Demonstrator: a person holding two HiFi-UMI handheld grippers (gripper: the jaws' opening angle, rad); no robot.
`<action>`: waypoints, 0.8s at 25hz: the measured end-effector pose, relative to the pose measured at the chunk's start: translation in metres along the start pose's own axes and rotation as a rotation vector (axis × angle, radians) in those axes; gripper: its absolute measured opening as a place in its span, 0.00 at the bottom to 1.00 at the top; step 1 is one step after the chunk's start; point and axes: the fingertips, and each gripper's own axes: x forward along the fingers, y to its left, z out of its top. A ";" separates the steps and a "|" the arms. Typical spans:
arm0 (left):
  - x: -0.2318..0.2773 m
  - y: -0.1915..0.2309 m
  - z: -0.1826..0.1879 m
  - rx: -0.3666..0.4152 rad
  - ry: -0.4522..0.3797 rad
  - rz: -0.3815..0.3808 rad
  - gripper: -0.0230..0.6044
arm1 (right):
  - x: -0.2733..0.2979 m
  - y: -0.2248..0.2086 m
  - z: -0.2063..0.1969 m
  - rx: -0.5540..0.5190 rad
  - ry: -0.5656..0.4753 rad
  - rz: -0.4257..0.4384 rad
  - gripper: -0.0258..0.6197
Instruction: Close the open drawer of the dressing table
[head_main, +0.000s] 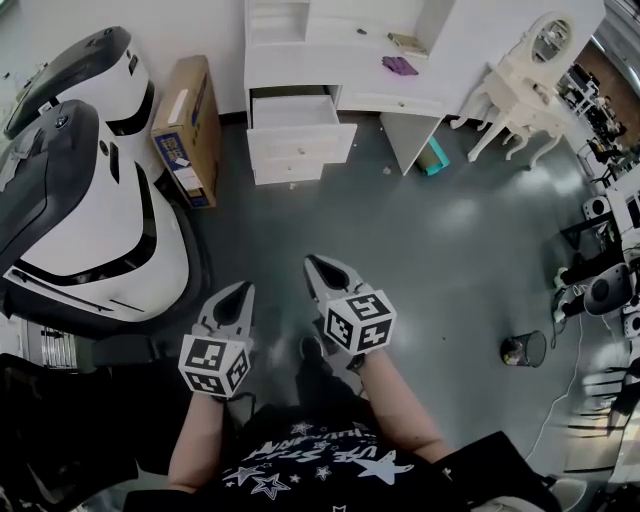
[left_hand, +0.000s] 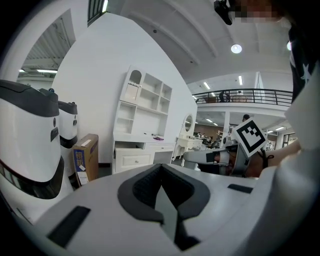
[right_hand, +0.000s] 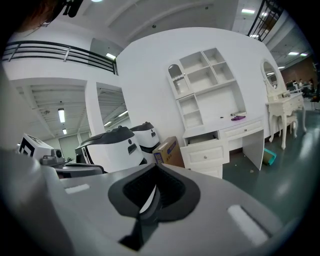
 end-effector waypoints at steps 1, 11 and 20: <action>0.008 0.002 0.003 -0.002 0.001 0.003 0.05 | 0.006 -0.007 0.005 -0.001 0.002 0.001 0.04; 0.087 0.013 0.041 0.015 -0.016 0.046 0.05 | 0.043 -0.087 0.044 0.037 -0.011 -0.013 0.04; 0.126 0.028 0.067 0.065 -0.048 0.141 0.05 | 0.066 -0.151 0.062 0.019 -0.029 -0.053 0.04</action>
